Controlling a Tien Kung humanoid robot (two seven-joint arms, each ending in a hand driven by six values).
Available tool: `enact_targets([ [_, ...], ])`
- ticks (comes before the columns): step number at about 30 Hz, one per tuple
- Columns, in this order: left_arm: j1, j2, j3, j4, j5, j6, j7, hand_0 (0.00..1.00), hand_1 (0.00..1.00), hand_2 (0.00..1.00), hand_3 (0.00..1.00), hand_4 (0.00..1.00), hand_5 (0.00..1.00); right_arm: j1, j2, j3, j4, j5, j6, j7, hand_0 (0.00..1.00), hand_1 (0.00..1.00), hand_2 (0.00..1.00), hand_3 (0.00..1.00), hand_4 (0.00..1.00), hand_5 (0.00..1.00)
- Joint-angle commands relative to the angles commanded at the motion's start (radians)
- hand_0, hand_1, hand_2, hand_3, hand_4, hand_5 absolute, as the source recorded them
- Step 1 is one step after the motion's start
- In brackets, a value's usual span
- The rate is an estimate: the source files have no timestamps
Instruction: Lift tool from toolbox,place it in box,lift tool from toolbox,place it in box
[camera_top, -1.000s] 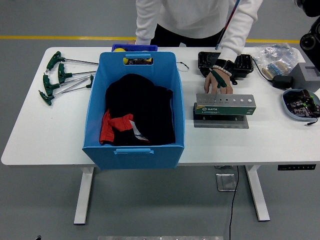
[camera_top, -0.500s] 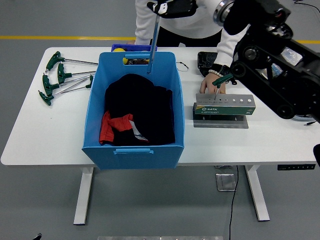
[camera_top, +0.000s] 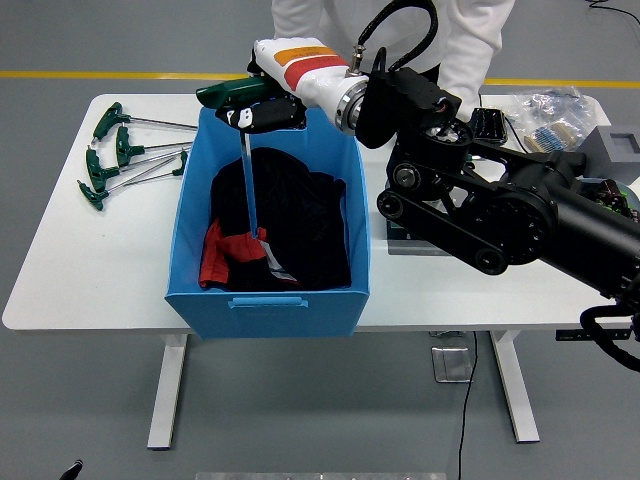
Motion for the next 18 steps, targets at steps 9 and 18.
enact_targets([
  [9,-0.002,0.000,-0.001,0.000,0.000,0.002,0.000,0.691,0.634,0.688,0.696,0.738,0.630,-0.005,0.000,-0.054,-0.076,0.034,0.016,0.036,0.678,0.701,0.739,0.607,0.866,0.647],
  [18,-0.001,-0.001,-0.006,0.001,0.007,0.003,0.001,0.689,0.631,0.686,0.697,0.737,0.629,-0.014,0.000,-0.061,-0.096,0.020,0.023,0.039,0.683,0.705,0.743,0.615,0.872,0.650],
])
